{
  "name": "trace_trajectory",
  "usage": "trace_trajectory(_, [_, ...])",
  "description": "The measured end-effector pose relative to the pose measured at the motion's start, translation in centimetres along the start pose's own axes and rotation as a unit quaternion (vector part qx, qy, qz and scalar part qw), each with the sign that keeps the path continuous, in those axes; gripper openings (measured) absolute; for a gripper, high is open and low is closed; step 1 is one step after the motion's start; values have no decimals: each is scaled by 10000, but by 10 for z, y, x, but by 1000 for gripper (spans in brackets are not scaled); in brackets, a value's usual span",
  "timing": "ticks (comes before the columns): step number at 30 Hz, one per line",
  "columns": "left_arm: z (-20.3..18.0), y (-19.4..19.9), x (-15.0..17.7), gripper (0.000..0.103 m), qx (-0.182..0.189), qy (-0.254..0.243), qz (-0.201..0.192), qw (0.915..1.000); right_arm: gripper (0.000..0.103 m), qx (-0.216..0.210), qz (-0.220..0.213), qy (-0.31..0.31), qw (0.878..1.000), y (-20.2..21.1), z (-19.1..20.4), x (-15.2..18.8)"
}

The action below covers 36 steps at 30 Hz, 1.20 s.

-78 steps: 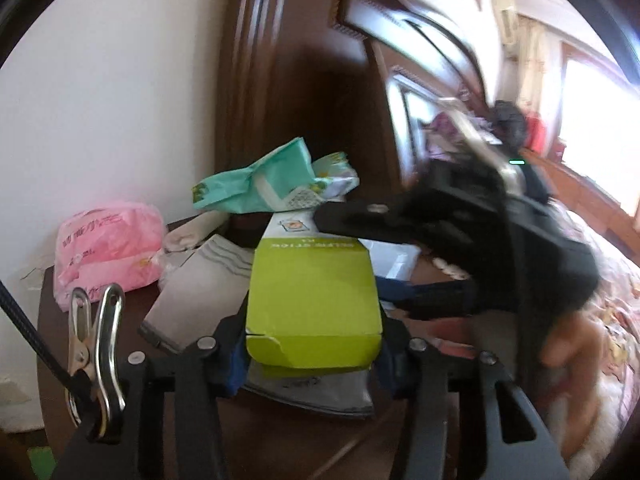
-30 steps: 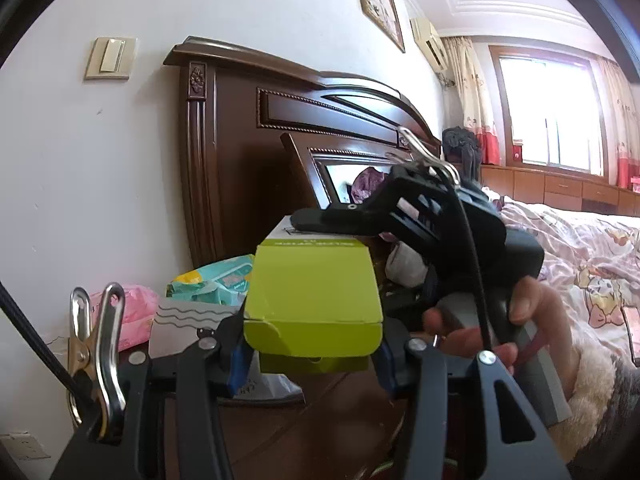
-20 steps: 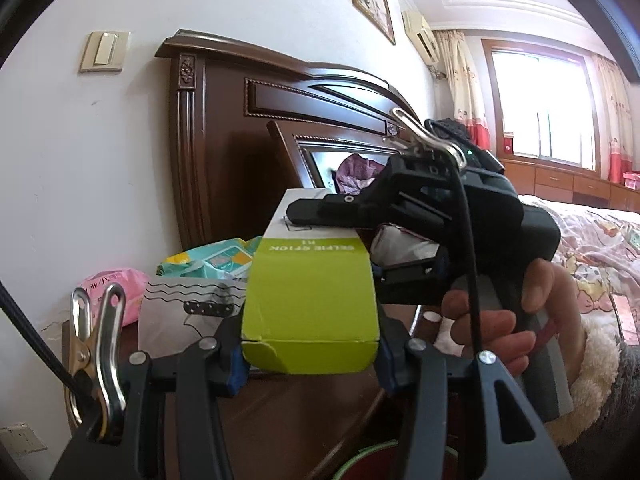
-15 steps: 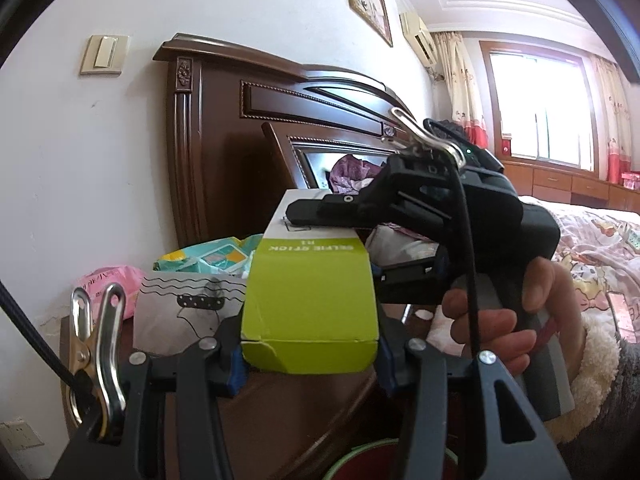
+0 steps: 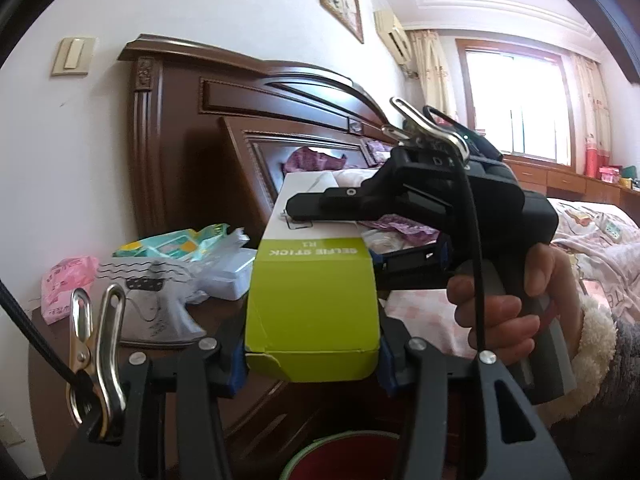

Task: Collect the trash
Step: 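Lift the box off the table with both grippers and carry it over the red bin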

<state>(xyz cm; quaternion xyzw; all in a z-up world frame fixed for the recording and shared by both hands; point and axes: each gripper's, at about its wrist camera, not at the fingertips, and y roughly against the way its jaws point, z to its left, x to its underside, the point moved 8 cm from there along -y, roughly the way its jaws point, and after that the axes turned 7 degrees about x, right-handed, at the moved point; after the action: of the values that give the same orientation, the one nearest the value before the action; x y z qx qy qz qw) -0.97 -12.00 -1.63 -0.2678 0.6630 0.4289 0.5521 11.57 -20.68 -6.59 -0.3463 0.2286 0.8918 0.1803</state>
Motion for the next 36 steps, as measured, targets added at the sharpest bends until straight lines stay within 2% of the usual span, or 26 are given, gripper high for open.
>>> trace_trajectory(8, [-18,-5,8,52,128,39,103,9999,53,122,-75,-11,9999,21,-10,7])
trace_trajectory(19, [-24,-9,22,52,198,177,327,9991,53,265,23,-80,9996,20,-19,15])
trace_trajectory(31, [-27,-7,59,52,328,490,688,9959,53,496,367,-184,9979,15,-42,47])
trace_trajectory(36, [-27,-4,87,52,312,814,960,9916,53,587,473,-334,9966,8,-55,70])
